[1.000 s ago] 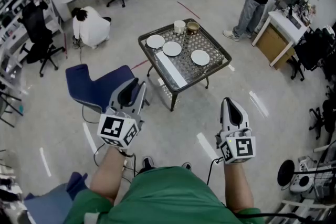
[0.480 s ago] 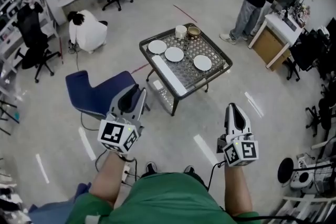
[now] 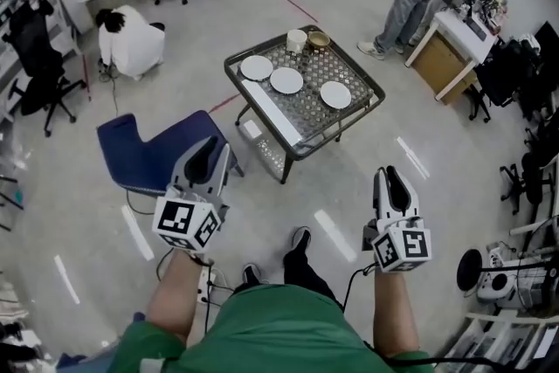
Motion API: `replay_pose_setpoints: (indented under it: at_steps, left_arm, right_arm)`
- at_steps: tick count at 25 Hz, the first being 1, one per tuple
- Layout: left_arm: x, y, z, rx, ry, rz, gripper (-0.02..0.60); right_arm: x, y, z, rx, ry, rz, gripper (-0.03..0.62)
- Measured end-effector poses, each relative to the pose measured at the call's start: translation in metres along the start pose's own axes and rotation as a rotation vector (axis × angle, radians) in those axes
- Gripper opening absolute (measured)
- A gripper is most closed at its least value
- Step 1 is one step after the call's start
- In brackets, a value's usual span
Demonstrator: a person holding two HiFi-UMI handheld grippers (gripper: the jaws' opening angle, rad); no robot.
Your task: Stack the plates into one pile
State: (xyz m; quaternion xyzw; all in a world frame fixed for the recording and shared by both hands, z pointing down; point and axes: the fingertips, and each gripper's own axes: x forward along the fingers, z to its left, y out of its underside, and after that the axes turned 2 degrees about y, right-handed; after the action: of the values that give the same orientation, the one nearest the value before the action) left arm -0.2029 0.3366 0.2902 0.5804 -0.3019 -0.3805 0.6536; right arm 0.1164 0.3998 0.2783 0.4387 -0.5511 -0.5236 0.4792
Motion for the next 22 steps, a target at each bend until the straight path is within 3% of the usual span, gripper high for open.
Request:
replay_pose_setpoints:
  at_steps: [5, 10, 15, 22]
  left_arm:
    - [0.031, 0.008, 0.014, 0.028, -0.036, 0.019, 0.104]
    - [0.076, 0.019, 0.021, 0.071, -0.066, 0.072, 0.105]
    - [0.129, 0.031, 0.023, 0.071, -0.111, 0.122, 0.213]
    - [0.181, 0.026, 0.017, 0.087, -0.148, 0.143, 0.215]
  right_arm:
    - [0.049, 0.013, -0.021, -0.039, -0.007, -0.013, 0.119]
    - [0.118, 0.02, -0.048, 0.002, -0.044, -0.026, 0.141]
    - [0.17, 0.026, -0.085, 0.03, -0.084, -0.024, 0.141]
    - [0.218, 0.03, -0.13, 0.072, -0.121, 0.014, 0.138]
